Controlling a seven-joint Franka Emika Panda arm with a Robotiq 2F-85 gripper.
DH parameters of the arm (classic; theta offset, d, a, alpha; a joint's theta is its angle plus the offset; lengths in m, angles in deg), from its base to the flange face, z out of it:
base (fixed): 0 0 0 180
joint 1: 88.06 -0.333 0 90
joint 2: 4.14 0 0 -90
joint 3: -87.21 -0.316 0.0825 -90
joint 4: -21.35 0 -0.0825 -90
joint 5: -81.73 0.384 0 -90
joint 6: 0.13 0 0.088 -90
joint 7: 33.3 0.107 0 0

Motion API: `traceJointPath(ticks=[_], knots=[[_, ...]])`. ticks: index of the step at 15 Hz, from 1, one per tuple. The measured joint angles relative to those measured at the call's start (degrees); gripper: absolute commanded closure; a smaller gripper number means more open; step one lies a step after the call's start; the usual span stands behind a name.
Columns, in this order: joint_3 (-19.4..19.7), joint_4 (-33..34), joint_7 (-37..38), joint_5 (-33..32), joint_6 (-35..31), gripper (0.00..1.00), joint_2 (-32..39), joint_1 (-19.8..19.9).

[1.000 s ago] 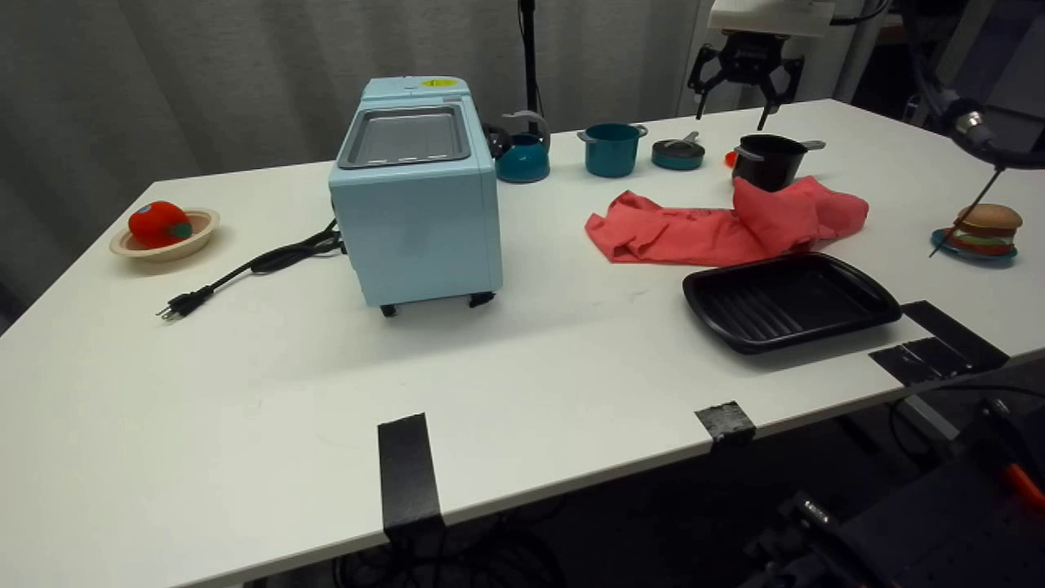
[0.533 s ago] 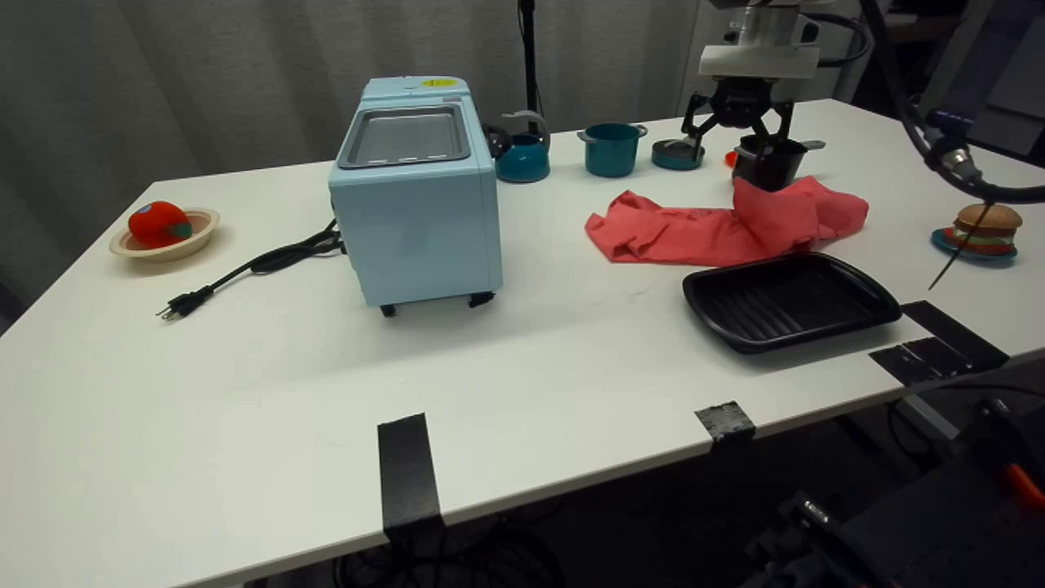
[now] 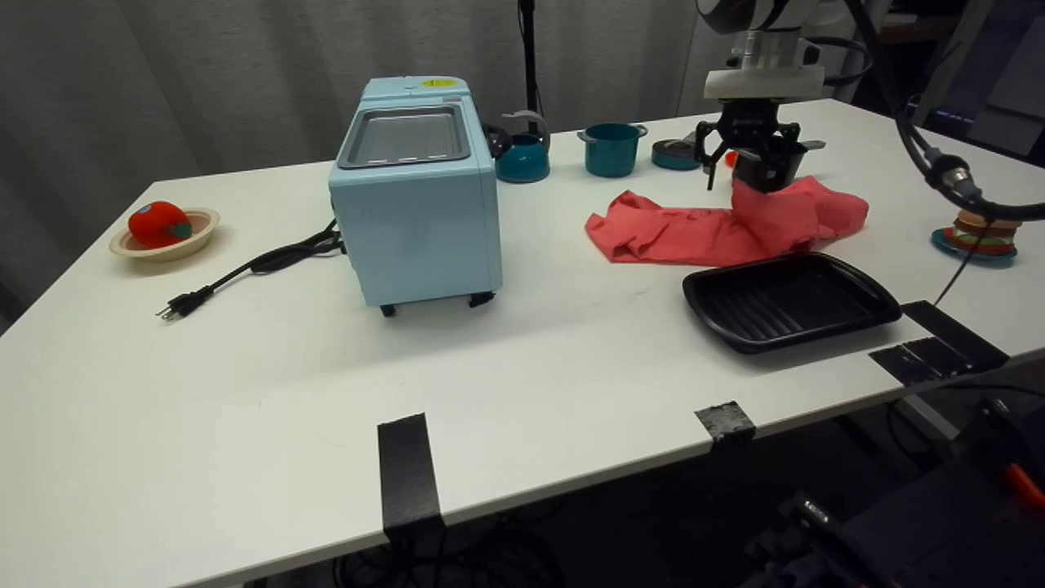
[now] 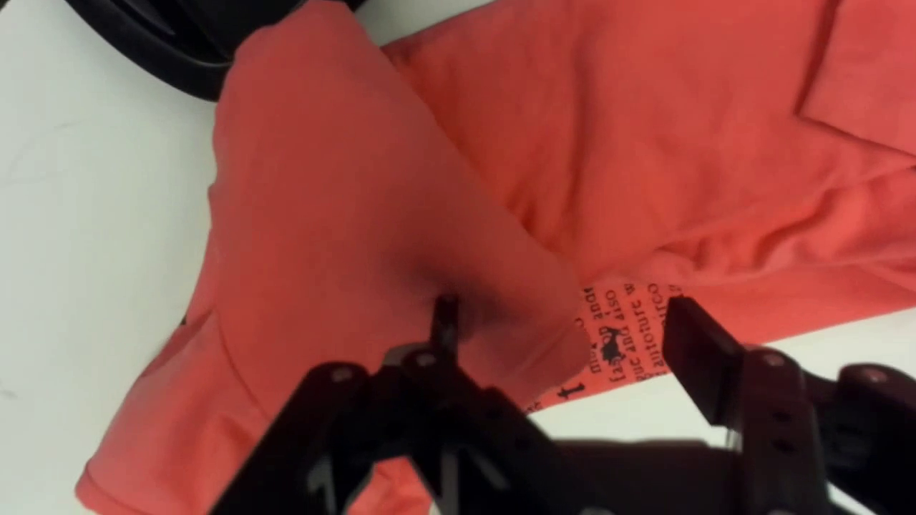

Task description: Unfold the orange shirt

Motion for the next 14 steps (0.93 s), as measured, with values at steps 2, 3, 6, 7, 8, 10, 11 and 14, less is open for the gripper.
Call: traceJointPath(ticks=[2, 3, 6, 7, 8, 10, 11, 14], knots=[[0.58, -0.03, 0.00, -0.49, 0.07, 0.71, 0.00, 0.00], [0.88, -0.06, 0.00, -0.62, 0.07, 0.78, 0.00, 0.01], [1.73, -0.31, 0.00, -0.67, 0.07, 1.00, -0.02, 0.04], [1.99, -0.47, 0.00, -0.67, 0.06, 1.00, -0.06, 0.07], [2.22, -0.70, 0.00, -0.67, -0.01, 1.00, -0.17, 0.12], [2.78, -1.38, 0.00, -0.67, -0.23, 0.99, -0.72, 0.22], [3.17, -1.82, 0.00, -0.67, -0.36, 0.99, -1.15, 0.28], [4.99, -4.07, 0.09, -0.67, -2.27, 0.99, -3.29, 0.70]])
